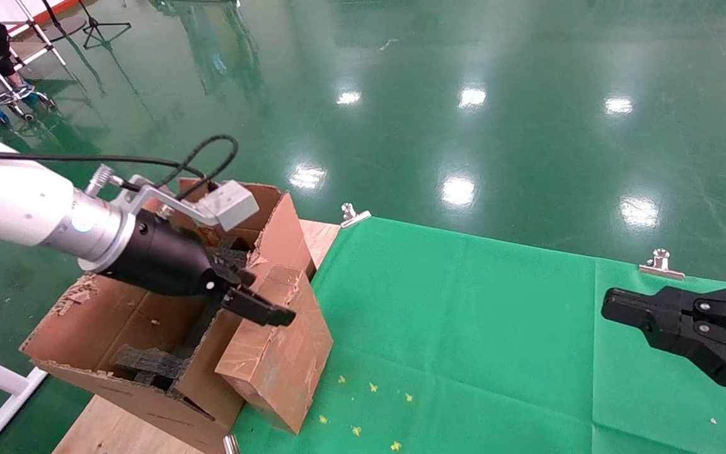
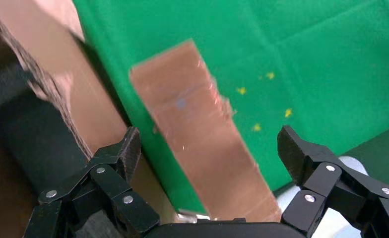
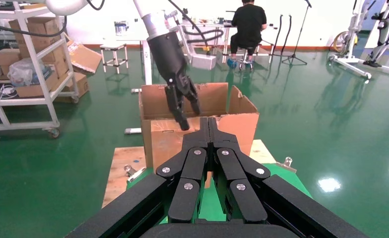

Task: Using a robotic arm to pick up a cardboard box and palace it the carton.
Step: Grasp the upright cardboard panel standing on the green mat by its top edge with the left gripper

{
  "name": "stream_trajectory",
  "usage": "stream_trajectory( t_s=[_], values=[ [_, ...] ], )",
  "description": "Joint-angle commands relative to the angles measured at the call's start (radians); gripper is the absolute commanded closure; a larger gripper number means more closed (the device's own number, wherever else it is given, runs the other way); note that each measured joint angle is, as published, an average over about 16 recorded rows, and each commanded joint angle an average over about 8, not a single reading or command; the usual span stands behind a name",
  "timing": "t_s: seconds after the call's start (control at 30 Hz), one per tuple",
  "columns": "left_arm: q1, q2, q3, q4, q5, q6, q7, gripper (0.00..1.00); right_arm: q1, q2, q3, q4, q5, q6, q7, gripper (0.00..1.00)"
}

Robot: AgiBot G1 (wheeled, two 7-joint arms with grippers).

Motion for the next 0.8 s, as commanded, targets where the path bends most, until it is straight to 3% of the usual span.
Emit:
stream_trajectory(
  t_s=[0.03,0.23,0.27,0.33,0.4,0.53,0.6,0.63,0.67,0.8],
  values=[
    [-0.021,0.005,0.045,0.003,0.006,0.002,-0.032,0.00,0.000,0.000,0.000,0.000,0.000,0.000,0.000,1.00],
    [-0.064,0.009,0.152,0.011,-0.018,0.001,-0.087,0.00,0.000,0.000,0.000,0.000,0.000,0.000,0.000,1.00],
    [-0.072,0.010,0.168,0.012,-0.022,0.001,-0.094,0.00,0.000,0.000,0.000,0.000,0.000,0.000,0.000,0.96],
    [-0.085,0.011,0.198,0.012,-0.027,-0.001,-0.104,0.00,0.000,0.000,0.000,0.000,0.000,0.000,0.000,0.71],
    [-0.095,0.013,0.220,0.012,-0.031,-0.003,-0.109,0.13,0.000,0.000,0.000,0.000,0.000,0.000,0.000,0.46],
    [-0.112,0.017,0.253,0.010,-0.033,-0.009,-0.109,0.63,0.000,0.000,0.000,0.000,0.000,0.000,0.000,0.00],
    [-0.117,0.018,0.260,0.009,-0.033,-0.011,-0.107,0.88,0.000,0.000,0.000,0.000,0.000,0.000,0.000,0.00],
    [-0.118,0.019,0.263,0.008,-0.032,-0.012,-0.106,0.96,0.000,0.000,0.000,0.000,0.000,0.000,0.000,0.00],
    [-0.120,0.019,0.266,0.007,-0.032,-0.013,-0.106,1.00,0.000,0.000,0.000,0.000,0.001,0.000,0.000,0.00],
    [-0.118,0.019,0.262,0.008,-0.032,-0.013,-0.106,1.00,0.000,0.000,0.000,0.000,0.001,0.000,0.000,0.00]
  ],
)
